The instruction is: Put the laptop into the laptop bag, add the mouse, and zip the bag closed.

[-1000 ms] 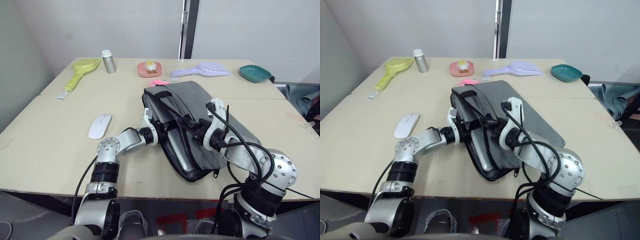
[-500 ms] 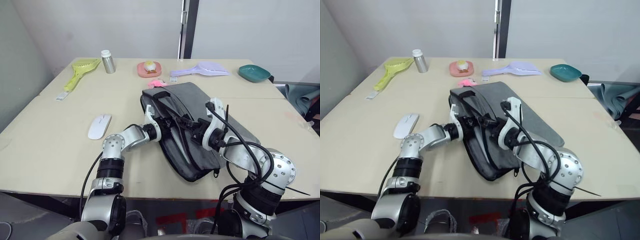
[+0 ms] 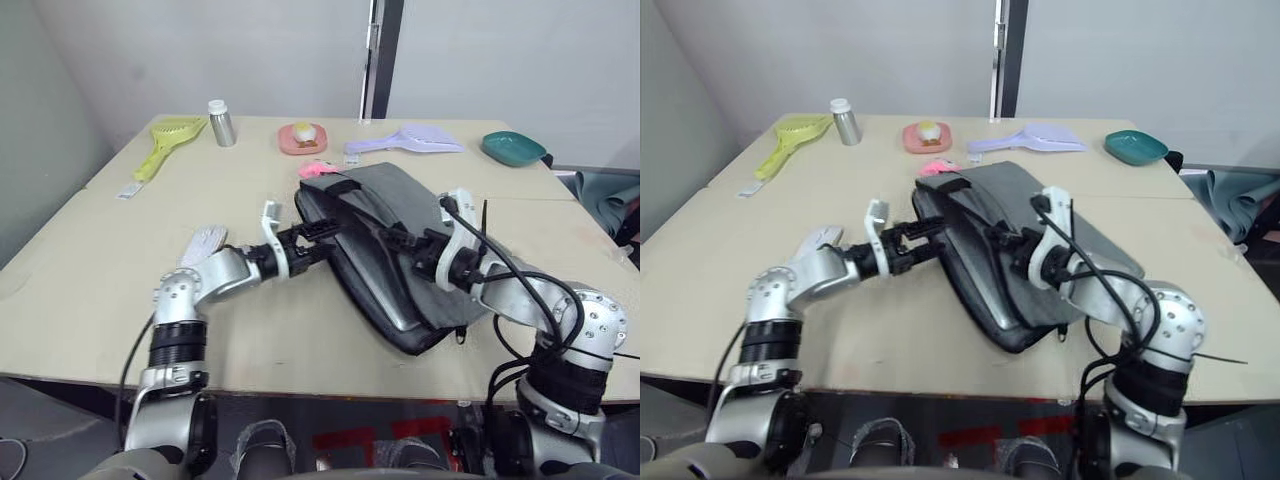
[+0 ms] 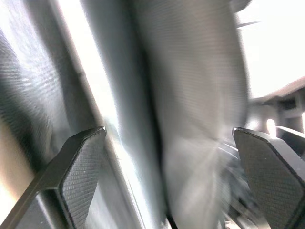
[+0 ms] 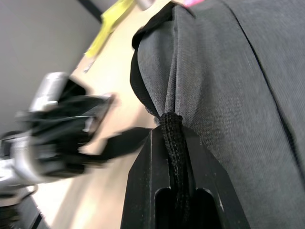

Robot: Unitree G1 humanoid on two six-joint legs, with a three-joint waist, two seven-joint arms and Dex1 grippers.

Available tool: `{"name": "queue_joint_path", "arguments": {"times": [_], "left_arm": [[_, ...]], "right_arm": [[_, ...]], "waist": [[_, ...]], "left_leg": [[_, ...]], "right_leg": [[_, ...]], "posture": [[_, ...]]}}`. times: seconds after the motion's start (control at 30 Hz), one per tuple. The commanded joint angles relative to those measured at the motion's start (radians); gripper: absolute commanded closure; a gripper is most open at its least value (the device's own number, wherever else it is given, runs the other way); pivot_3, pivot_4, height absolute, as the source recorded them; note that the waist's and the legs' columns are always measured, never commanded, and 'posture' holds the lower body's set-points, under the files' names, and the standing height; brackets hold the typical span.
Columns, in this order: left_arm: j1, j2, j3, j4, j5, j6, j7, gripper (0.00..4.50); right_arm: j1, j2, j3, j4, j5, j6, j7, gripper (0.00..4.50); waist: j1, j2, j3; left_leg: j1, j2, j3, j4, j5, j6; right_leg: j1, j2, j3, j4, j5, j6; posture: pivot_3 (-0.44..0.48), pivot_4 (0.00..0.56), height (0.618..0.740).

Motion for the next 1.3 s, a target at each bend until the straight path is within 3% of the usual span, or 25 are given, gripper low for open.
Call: {"name": "queue_joint_path", "arguments": {"times": [0.03,0.13,0.3,0.4,0.5,0.63,0.8,0.97,1.13,1.3], "left_arm": [[0.047,0.095,-0.011,-0.081,-0.142,0.029,-0.009,0.06],[0.062,0.125,-0.02,-0.094,-0.142,0.031,-0.038,0.06],[0.12,0.416,0.057,-0.132,-0.142,0.15,-0.305,0.06],[0.177,0.576,0.142,-0.172,-0.049,0.236,-0.498,0.06],[0.221,0.675,0.205,-0.234,0.087,0.257,-0.764,0.06],[0.321,0.765,0.217,-0.309,0.336,0.121,-1.113,0.06],[0.442,0.848,0.233,-0.294,0.582,-0.092,-1.435,0.06],[0.493,0.88,0.277,-0.21,0.756,-0.28,-1.595,0.06],[0.494,0.91,0.275,-0.092,0.905,-0.42,-1.679,0.0],[0.466,0.952,0.252,0.049,1.021,-0.508,-1.729,0.0]], "right_arm": [[-0.005,-0.069,0.01,0.028,0.022,-0.064,0.025,4.5],[0.002,-0.102,0.032,0.041,0.033,-0.094,0.033,4.5],[0.001,-0.173,0.04,0.09,0.031,-0.132,0.07,4.5],[0.027,-0.173,0.062,0.083,0.056,-0.148,0.065,4.5],[0.044,-0.172,0.088,0.084,0.066,-0.17,0.06,4.5],[0.042,-0.163,0.124,0.092,0.078,-0.198,0.046,4.5],[0.077,-0.139,0.179,0.07,0.129,-0.226,-0.011,4.5],[0.132,-0.149,0.239,0.05,0.098,-0.248,-0.033,4.5],[0.11,-0.219,0.248,0.06,0.078,-0.241,0.015,2.81],[0.051,-0.398,0.208,0.027,0.132,-0.218,0.171,1.05]], "waist": [[-0.002,0.001,-0.001],[0.002,0.001,-0.001],[-0.006,0.001,-0.001],[-0.007,0.001,-0.002],[-0.003,0.001,-0.002],[-0.007,0.001,-0.002],[-0.015,0.001,-0.002],[-0.013,0.002,-0.002],[-0.012,0.002,-0.002],[-0.012,0.001,-0.002]], "left_leg": [[0.0,0.0,0.0,0.0,0.0,0.0],[0.0,0.0,0.0,0.0,0.0,0.0],[0.0,0.0,0.0,0.0,0.0,0.0],[0.001,0.0,0.0,-0.001,0.0,-0.001],[0.001,0.0,0.0,-0.002,0.0,-0.001],[0.001,0.0,0.001,-0.003,0.0,0.0],[0.002,0.001,0.001,-0.004,0.0,0.0],[0.002,0.0,0.001,-0.008,0.0,0.0],[0.002,0.0,0.001,-0.008,0.0,0.0],[0.003,0.0,0.001,-0.008,0.0,0.0]], "right_leg": [[0.0,0.0,0.0,0.0,0.0,0.0],[0.0,0.0,0.0,0.0,0.0,0.0],[0.0,0.0,0.0,0.0,0.0,0.001],[0.0,0.0,0.0,-0.001,0.0,0.001],[0.0,0.0,-0.001,-0.002,-0.001,0.001],[0.0,-0.001,0.0,-0.002,-0.005,-0.006],[0.0,0.0,0.0,-0.002,-0.008,-0.011],[-0.001,0.0,-0.001,-0.003,-0.008,-0.011],[-0.001,0.0,-0.001,-0.003,-0.009,-0.012],[-0.001,0.0,0.0,-0.002,-0.009,-0.012]], "posture": [[0.0,0.15,0.74],[0.0,0.15,0.74],[0.0,0.15,0.74],[0.0,0.15,0.74],[0.0,0.15,0.74],[0.0,0.15,0.74],[0.0,0.15,0.74],[0.0,0.15,0.74],[0.0,0.15,0.74],[0.0,0.15,0.74]]}}
